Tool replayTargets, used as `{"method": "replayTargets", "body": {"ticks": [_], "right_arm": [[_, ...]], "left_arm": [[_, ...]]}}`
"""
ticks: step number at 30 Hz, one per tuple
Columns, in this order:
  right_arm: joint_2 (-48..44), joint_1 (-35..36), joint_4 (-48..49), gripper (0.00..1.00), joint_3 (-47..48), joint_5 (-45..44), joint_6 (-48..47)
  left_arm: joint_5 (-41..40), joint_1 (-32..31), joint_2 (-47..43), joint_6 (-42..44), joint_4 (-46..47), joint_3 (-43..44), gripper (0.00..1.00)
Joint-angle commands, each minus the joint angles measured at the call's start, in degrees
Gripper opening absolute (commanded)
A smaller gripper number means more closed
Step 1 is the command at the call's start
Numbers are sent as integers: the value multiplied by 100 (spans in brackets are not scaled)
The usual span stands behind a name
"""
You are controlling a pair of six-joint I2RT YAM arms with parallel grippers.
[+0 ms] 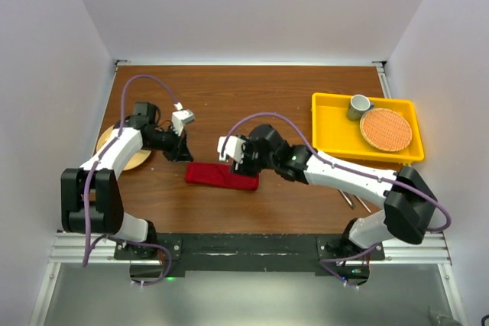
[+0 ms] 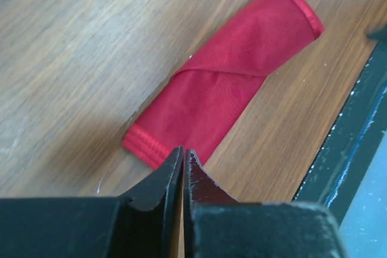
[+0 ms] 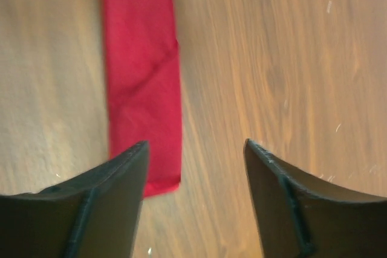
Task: Fold the napkin into a case and place the utensils inside
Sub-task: Move the smaller rectangle-folded napkin to the center of the board.
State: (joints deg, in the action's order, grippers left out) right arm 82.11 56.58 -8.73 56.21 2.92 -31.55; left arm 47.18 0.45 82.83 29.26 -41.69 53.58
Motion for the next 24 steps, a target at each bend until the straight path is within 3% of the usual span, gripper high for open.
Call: {"method": "replayTargets", "body": {"ticks": [1,6,13,24], "right_arm": [[454,-489,-1016,58,347,973,230],[806,-516,-1051,41,172,1237,-360],[1482,-429,-1087,39,-22,1387,-888],[2028,-191,-1421,40,364,1299,-678]], "left_arm": [[-516,-501,304,-262,320,143,5],[-1070,-932,769,-69,48,214,2],[-1597,-1108,1314,89,-216,223,0],[-1958,-1108,2167,-86,117,854,0]]}}
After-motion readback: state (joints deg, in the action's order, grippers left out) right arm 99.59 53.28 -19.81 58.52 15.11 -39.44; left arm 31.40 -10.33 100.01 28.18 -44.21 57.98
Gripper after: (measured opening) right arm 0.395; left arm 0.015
